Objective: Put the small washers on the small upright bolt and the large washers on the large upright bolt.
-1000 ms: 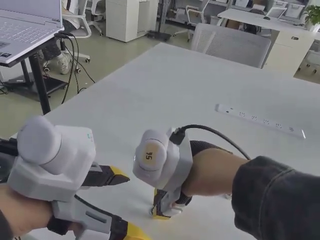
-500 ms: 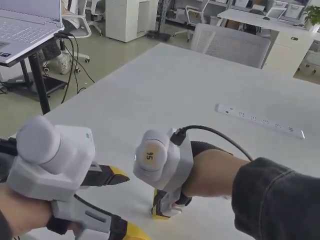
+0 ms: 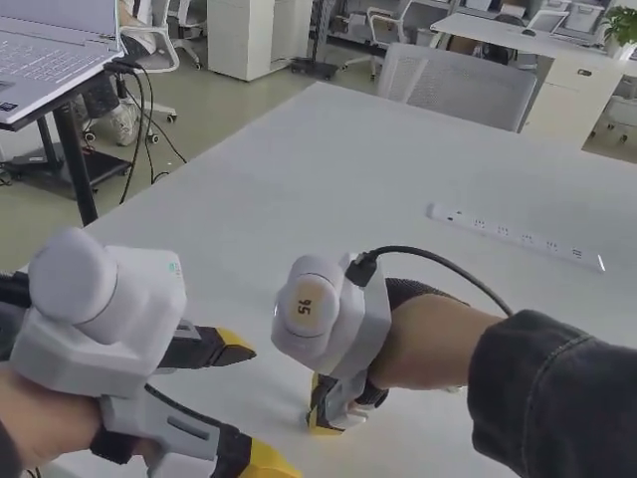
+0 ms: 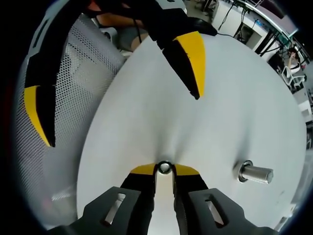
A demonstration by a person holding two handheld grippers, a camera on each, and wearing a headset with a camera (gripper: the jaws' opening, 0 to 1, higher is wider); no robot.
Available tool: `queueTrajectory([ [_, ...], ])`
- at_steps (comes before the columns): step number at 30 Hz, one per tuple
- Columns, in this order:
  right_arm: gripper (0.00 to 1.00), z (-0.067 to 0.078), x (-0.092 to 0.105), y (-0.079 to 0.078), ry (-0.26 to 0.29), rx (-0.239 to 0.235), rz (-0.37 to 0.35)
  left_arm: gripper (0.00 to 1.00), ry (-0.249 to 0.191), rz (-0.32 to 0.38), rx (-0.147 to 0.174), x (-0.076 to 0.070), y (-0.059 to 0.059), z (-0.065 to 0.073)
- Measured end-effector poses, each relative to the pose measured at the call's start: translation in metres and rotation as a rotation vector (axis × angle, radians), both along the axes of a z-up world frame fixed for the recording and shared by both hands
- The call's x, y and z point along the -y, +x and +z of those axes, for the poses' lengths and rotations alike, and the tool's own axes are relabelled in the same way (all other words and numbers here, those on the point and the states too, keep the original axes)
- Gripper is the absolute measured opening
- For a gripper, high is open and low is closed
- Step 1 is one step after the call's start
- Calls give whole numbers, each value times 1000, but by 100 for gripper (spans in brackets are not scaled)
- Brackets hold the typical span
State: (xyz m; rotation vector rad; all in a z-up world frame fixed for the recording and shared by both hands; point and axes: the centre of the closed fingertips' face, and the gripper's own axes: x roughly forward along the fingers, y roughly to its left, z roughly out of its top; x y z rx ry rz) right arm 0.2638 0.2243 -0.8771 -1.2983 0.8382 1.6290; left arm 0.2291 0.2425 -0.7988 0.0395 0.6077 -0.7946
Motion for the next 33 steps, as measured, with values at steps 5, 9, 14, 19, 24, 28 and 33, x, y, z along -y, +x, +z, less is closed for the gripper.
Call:
queueTrajectory([
  [5, 14, 0, 12, 2, -13, -1, -17, 75, 0, 0, 0, 0, 0, 0],
  [9, 14, 1, 22, 5, -20, -2, -32, 75, 0, -3, -2, 0, 0, 0],
  [14, 14, 2, 36, 9, -24, -4, -60, 75, 1, -7, -3, 1, 0, 0],
  [19, 14, 4, 49, 13, -28, 2, -84, 75, 2, -8, -4, 1, 0, -1],
  [24, 14, 6, 63, 18, -35, 7, -107, 75, 2, -8, -4, 1, 1, 0],
  [28, 14, 9, 74, 22, -38, 11, -126, 74, 4, -11, -6, 1, 2, 0],
  [33, 14, 12, 87, 26, -34, 10, -154, 74, 5, -11, -8, 1, 3, 0],
])
